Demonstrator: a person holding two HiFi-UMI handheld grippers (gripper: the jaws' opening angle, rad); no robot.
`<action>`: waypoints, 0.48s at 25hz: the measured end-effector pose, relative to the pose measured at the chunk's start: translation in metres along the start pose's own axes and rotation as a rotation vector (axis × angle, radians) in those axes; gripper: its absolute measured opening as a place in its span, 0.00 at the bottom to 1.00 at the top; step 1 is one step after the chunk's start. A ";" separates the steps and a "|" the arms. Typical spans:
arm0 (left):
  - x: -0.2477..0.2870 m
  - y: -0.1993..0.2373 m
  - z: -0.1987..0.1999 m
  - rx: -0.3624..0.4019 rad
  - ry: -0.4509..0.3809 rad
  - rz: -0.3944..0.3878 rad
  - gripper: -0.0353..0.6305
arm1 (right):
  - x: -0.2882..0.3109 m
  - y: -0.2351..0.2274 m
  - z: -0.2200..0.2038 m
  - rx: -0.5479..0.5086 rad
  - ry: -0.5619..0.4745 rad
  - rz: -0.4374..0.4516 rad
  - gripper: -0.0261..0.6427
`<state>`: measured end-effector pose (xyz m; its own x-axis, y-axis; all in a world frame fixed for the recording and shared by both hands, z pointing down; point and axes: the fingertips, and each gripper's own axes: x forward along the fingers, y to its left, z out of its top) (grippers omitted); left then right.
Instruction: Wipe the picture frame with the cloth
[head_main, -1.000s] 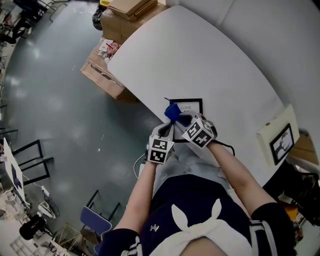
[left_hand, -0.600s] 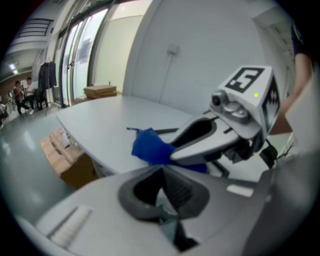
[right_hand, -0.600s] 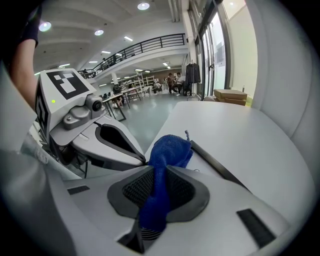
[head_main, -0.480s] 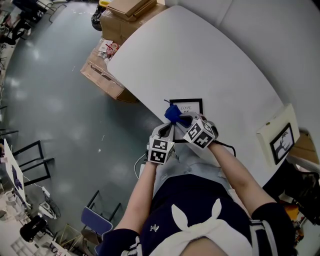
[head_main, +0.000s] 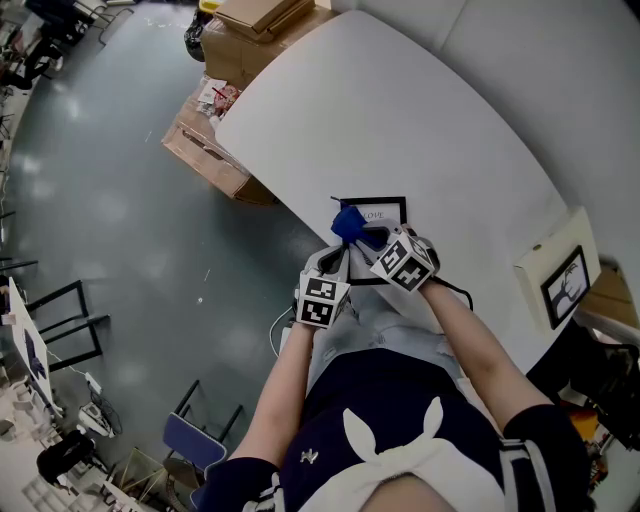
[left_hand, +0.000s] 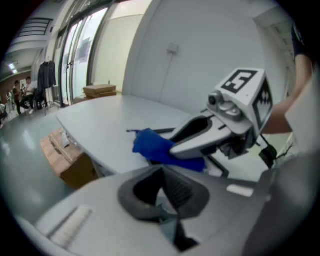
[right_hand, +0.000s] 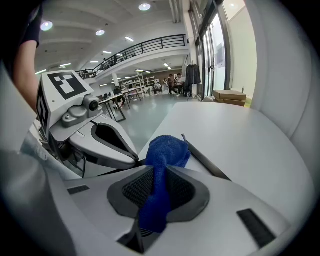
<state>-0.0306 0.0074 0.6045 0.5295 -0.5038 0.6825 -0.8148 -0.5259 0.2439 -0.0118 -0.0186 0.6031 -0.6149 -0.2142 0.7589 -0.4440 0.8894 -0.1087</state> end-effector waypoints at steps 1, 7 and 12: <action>0.000 0.000 0.000 0.001 0.000 0.000 0.06 | 0.000 -0.001 0.000 0.001 0.000 -0.002 0.14; 0.000 -0.001 0.000 0.001 -0.002 0.001 0.06 | -0.002 -0.006 -0.001 0.009 -0.005 -0.018 0.14; 0.000 -0.001 -0.001 0.003 -0.002 0.003 0.06 | -0.003 -0.011 -0.001 0.017 -0.006 -0.034 0.14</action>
<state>-0.0302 0.0084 0.6044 0.5276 -0.5064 0.6820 -0.8155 -0.5267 0.2398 -0.0040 -0.0275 0.6028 -0.6028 -0.2466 0.7588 -0.4759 0.8745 -0.0938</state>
